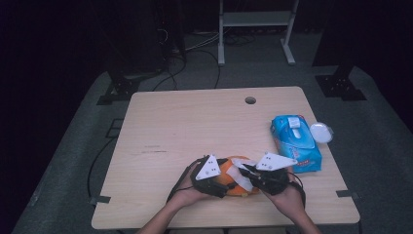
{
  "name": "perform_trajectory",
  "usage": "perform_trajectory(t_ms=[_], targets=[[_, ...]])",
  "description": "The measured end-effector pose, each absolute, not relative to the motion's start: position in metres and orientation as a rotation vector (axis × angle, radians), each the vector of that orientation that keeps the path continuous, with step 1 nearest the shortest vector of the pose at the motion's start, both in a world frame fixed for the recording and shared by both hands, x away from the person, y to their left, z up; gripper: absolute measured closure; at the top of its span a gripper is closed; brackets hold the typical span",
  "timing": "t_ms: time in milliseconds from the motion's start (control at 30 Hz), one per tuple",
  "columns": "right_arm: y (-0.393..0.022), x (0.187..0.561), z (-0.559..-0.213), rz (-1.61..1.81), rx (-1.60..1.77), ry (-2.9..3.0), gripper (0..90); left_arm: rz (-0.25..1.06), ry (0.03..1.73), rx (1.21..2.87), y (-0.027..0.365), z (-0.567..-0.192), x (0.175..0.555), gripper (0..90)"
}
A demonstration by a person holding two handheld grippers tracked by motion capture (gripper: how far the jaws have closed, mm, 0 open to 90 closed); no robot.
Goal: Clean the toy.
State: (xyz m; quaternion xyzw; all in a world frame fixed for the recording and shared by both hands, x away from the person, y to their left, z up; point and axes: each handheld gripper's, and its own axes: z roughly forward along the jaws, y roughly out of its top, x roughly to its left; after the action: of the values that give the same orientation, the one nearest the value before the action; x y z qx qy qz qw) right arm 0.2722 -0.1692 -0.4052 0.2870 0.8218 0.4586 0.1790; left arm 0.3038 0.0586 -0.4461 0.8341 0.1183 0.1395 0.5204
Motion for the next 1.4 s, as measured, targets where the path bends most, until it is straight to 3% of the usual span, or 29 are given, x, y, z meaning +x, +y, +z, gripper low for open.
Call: perform_trajectory(t_ms=[267,433,600,700,767,833,1033,1200,1267,1400], targets=[[-0.175,0.275,-0.408,1.291,0.841,2.339,81.0,0.21,0.348,1.988,0.075,-0.441,0.313,10.4],[-0.174,0.274,-0.406,1.294,0.843,2.326,81.1,0.195,0.357,1.992,0.074,-0.444,0.313,24.1],[-0.159,0.267,-0.4,1.328,0.77,2.341,80.9,0.213,0.336,2.001,0.074,-0.443,0.312,24.3],[-0.16,0.269,-0.402,1.305,0.77,2.342,81.0,0.187,0.36,1.984,0.079,-0.444,0.315,18.0],[-0.165,0.271,-0.402,1.3,0.79,2.34,81.0,0.161,0.4,1.98,0.081,-0.446,0.318,8.9],[-0.17,0.272,-0.403,1.319,0.821,2.338,81.0,0.112,0.422,1.98,0.082,-0.45,0.321,7.3],[-0.166,0.267,-0.398,1.325,0.791,2.315,80.9,0.151,0.388,1.975,0.08,-0.444,0.316,26.7],[-0.158,0.263,-0.394,1.297,0.735,2.317,80.9,0.183,0.346,1.98,0.077,-0.442,0.313,29.6],[-0.163,0.267,-0.397,1.291,0.758,2.315,81.0,0.164,0.355,1.972,0.079,-0.444,0.315,26.8],[-0.171,0.273,-0.403,1.329,0.823,2.325,81.0,0.105,0.42,1.963,0.079,-0.45,0.32,8.1]])
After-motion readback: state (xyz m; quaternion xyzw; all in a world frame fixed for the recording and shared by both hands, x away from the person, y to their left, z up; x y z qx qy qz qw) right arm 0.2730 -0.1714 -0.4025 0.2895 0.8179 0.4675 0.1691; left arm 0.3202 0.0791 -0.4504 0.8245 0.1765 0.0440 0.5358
